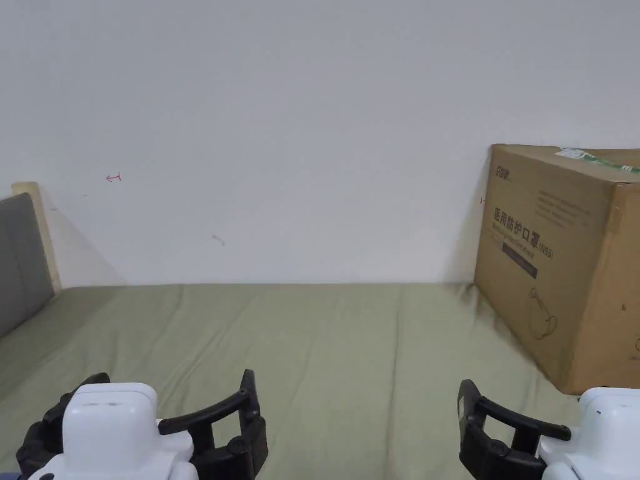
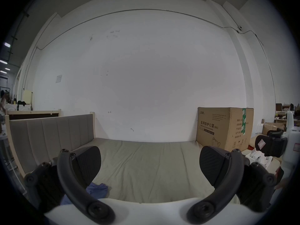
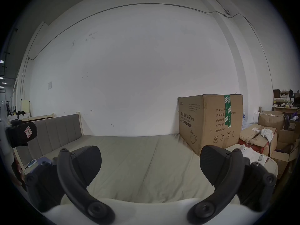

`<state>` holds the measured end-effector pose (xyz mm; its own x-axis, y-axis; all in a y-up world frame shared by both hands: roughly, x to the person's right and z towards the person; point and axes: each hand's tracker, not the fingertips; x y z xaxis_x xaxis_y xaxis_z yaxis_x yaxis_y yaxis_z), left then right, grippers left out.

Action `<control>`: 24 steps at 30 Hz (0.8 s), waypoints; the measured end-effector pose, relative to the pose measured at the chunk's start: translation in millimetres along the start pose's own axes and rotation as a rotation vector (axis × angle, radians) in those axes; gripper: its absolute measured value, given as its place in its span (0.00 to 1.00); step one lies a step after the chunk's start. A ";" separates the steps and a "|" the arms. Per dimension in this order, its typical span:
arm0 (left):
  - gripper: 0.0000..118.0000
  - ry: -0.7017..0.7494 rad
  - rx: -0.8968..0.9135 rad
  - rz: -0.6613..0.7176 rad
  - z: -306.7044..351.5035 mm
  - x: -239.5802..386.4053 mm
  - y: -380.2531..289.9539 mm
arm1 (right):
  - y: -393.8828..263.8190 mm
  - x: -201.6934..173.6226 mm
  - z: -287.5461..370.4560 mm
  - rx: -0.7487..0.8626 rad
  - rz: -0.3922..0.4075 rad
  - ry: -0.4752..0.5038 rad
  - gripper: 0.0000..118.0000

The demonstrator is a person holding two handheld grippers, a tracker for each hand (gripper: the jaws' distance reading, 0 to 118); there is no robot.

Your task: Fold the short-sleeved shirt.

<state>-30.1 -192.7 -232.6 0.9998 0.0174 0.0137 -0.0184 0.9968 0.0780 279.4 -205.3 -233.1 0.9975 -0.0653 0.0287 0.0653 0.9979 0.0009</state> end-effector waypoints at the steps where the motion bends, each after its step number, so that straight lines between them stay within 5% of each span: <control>1: 1.00 -0.001 -0.002 -0.008 -0.3 1.0 -0.2 | 0.0 0.1 -0.1 -0.001 -0.002 0.000 1.00; 20: 1.00 -0.012 0.007 -0.078 -1.6 14.1 -3.2 | 0.9 5.4 0.7 0.007 -0.027 -0.014 1.00; 21: 1.00 0.043 0.030 -0.167 -1.0 19.5 -2.5 | -0.8 11.8 0.1 0.009 -0.136 0.010 1.00; 22: 1.00 0.111 0.066 -0.320 -0.5 28.8 -3.5 | -3.8 24.9 -2.6 -0.020 -0.347 0.032 1.00; 23: 1.00 0.178 0.114 -0.511 -0.8 41.6 -9.0 | -10.1 42.2 -7.5 -0.075 -0.609 0.042 1.00; 24: 1.00 0.245 0.173 -0.792 -3.4 57.0 -21.2 | -26.9 65.3 -15.5 -0.152 -0.968 0.029 1.00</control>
<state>27.4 -212.6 -236.8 0.6926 -0.6444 -0.3240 0.7066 0.6964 0.1255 343.2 -236.5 -246.7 0.5109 -0.8577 0.0588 0.8567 0.5022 -0.1180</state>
